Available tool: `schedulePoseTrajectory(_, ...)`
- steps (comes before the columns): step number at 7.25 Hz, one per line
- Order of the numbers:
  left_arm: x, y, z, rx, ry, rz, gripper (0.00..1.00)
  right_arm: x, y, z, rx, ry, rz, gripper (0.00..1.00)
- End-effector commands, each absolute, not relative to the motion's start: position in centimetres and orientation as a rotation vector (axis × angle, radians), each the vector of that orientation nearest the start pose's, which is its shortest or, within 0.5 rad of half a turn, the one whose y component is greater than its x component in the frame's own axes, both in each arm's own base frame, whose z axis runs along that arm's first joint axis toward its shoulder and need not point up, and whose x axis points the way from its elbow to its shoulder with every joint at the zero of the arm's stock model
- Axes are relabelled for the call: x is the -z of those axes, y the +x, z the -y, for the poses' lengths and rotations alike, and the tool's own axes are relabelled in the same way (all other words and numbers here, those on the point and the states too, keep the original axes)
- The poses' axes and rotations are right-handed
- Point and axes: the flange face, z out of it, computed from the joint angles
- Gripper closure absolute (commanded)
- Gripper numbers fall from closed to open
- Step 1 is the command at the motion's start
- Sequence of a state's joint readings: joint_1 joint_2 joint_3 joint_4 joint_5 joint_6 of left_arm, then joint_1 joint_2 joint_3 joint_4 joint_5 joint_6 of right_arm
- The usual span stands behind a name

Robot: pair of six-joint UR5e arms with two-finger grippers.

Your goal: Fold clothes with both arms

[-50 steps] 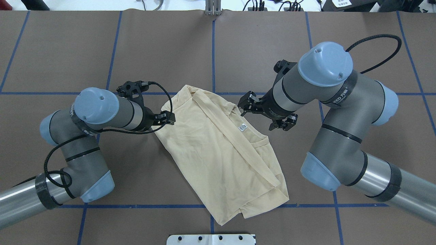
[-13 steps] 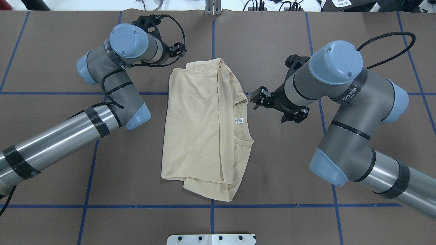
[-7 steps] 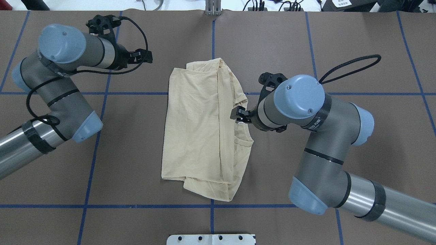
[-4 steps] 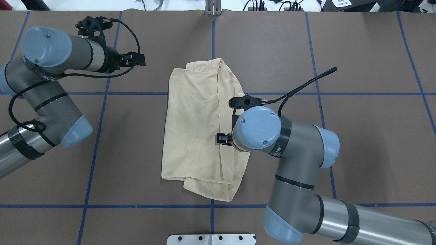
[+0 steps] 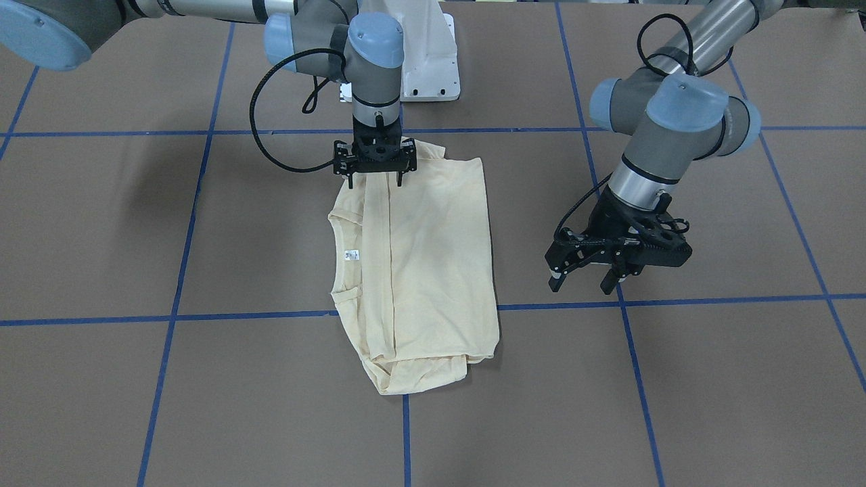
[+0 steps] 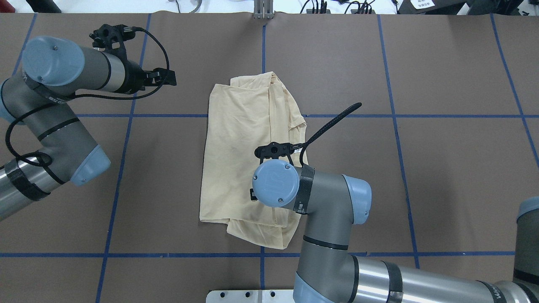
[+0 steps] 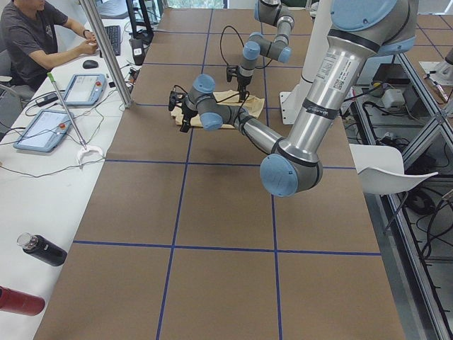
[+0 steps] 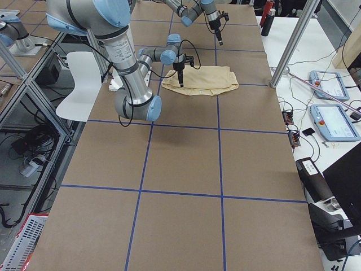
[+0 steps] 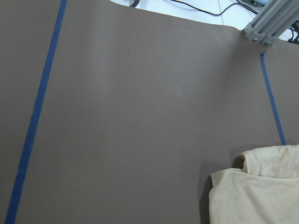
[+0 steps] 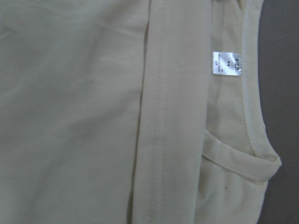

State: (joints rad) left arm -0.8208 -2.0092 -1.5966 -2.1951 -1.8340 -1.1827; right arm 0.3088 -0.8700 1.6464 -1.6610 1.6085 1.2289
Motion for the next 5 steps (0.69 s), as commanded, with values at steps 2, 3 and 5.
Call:
schedulePoseTrajectory(2,-33.1,37.6,55.7,0.244,0.415,-1.024,0.00,-24.0,-62.6,32.7,0.083,0.163,0.598,0.00)
schedulePoseTrajectory(3,-33.3,37.8,55.7,0.246,0.412,-1.024,0.00,-24.3,-62.5,32.7,0.082,0.155,0.578,0.00)
schedulePoseTrajectory(5,-33.2,37.9,55.7,0.247,0.411,-1.028,0.00,-24.8,-62.3,32.7,0.092,0.149,0.555,0.00)
